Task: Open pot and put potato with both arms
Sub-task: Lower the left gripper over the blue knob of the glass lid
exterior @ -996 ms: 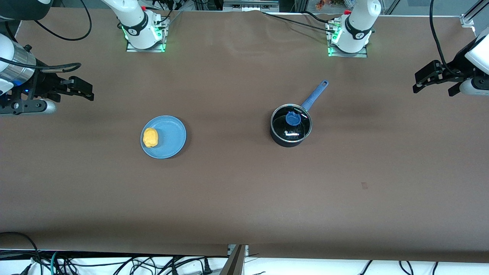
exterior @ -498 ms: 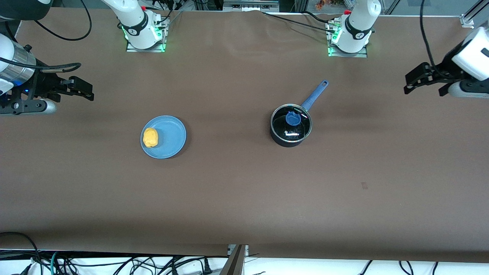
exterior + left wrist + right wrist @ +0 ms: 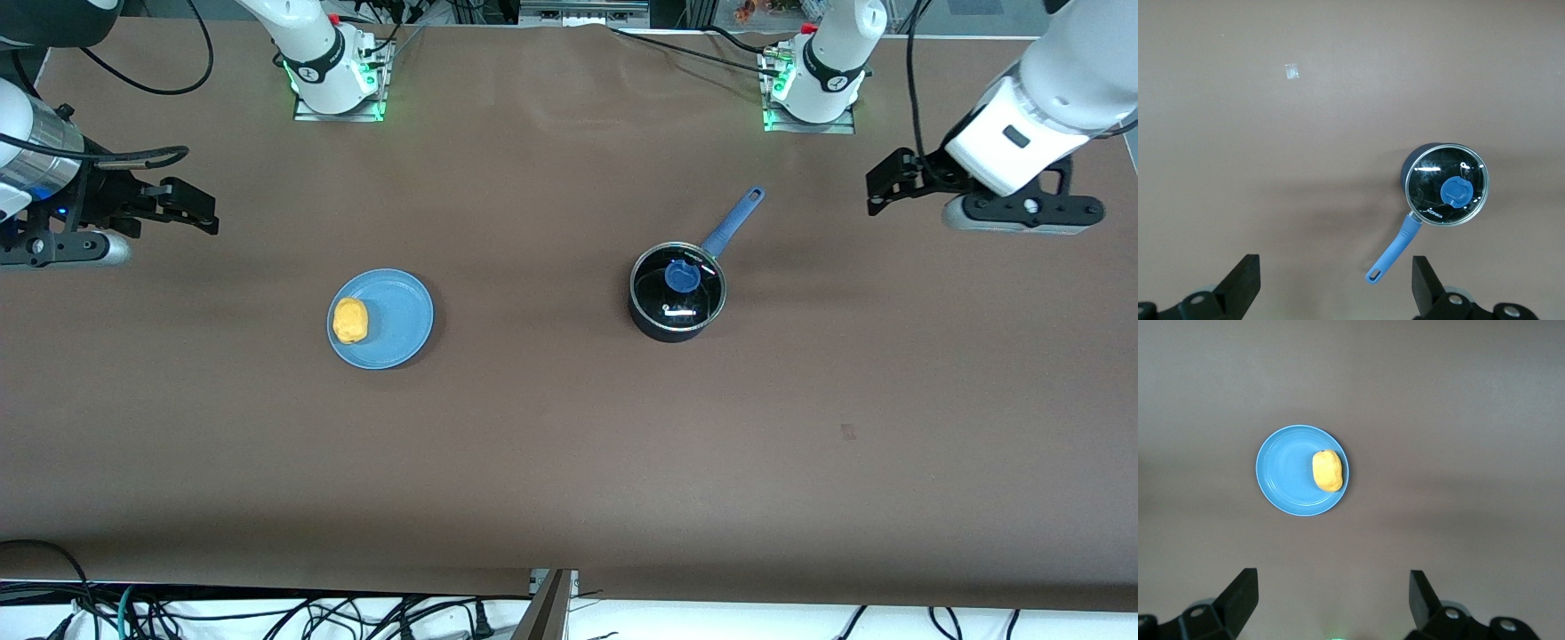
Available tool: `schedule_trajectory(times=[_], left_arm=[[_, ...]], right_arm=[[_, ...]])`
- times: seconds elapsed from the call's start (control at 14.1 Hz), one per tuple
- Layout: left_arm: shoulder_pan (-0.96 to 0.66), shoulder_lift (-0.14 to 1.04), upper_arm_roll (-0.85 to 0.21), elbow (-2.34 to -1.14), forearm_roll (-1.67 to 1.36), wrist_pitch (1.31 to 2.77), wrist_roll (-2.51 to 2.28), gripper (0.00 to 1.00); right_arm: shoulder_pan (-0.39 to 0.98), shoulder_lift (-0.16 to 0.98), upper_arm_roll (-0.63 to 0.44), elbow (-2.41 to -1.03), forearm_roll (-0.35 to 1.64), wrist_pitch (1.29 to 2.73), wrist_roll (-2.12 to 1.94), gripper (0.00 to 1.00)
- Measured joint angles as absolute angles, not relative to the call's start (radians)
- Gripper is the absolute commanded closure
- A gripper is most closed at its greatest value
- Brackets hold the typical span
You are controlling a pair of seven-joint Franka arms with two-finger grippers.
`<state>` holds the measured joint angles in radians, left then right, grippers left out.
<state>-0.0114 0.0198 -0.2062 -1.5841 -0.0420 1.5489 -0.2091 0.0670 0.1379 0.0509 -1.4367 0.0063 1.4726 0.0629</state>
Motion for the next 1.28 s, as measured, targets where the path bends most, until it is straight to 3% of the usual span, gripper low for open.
schedule_trajectory(times=[1.28], left_arm=[[-0.011,-0.024,-0.46,-2.02,-0.042,2.029,-0.668,0.0]], right_arm=[[0.067,0.138,0.051,-1.436,0.006,1.473,0.063,0.0]])
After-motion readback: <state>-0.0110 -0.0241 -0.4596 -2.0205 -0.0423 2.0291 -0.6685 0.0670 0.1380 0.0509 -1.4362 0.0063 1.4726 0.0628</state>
